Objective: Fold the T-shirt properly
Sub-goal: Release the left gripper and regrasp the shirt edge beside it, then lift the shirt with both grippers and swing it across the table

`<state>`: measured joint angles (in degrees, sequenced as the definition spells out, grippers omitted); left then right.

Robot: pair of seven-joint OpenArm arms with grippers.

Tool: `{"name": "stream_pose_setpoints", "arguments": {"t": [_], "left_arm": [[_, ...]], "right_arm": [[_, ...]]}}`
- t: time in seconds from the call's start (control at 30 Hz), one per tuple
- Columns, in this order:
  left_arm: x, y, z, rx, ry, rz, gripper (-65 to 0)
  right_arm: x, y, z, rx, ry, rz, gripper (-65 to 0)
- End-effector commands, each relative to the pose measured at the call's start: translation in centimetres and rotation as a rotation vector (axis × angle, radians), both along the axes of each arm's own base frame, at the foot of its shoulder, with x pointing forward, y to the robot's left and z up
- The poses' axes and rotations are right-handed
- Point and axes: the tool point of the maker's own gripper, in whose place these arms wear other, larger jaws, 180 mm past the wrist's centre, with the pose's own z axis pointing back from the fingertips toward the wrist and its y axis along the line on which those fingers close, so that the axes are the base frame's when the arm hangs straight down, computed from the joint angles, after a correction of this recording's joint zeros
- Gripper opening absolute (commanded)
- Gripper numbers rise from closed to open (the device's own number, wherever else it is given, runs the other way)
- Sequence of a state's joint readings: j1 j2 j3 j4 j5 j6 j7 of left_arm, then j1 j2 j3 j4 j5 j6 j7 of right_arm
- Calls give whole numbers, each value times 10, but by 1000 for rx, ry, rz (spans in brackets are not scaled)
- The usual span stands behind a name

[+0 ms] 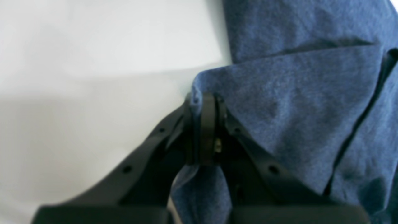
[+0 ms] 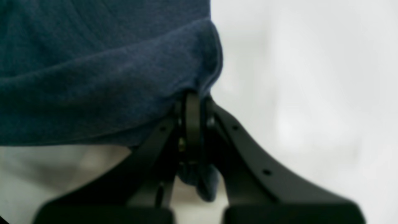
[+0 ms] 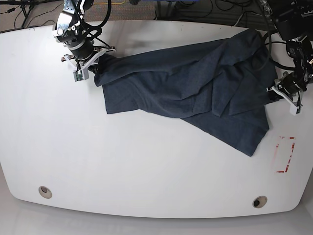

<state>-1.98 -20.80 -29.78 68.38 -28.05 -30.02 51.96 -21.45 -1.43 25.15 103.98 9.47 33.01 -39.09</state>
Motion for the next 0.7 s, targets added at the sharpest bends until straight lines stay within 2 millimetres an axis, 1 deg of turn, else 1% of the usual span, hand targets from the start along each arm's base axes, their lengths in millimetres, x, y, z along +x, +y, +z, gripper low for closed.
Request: {"name": "stream_pose_setpoints", "arguments": {"t": [0.0,0.07,0.1,0.23,0.33,0.4,0.43,0.5,0.6,0.67], "left_arm": [[7,3,11,26,-26,-7,-650],[10,3,21,38,-60,-5,-650],[13,3,30,49,-89,-4,-650],[8,1,54,107,-160,-36,-650],[9,-5,73,150,-213,-73,-650],[12,-11,86,174,-250,-91,-650],[13,-18,95,189,-277,-107,-650],[14,-26,108,210,-317,-123,-650],[18,-39,135,252,-388,-152,-650],[19,-46,147,273,-409,-165,-650]], "right_arm": [[9,-1,12,10,-54,-9,-650],[9,-1,13,9,-55,-8,-650],[9,-1,13,9,-57,-8,-650],[12,-1,20,-1,-76,-6,-650],[14,-2,25,-7,-91,-4,-650],[16,-2,27,-7,-97,-4,-650],[17,-1,27,-6,-102,-3,-650],[24,-2,31,-7,-117,-5,-650],[33,-4,36,-15,-138,-6,-650],[40,-5,42,-21,-158,-6,-650]]}}
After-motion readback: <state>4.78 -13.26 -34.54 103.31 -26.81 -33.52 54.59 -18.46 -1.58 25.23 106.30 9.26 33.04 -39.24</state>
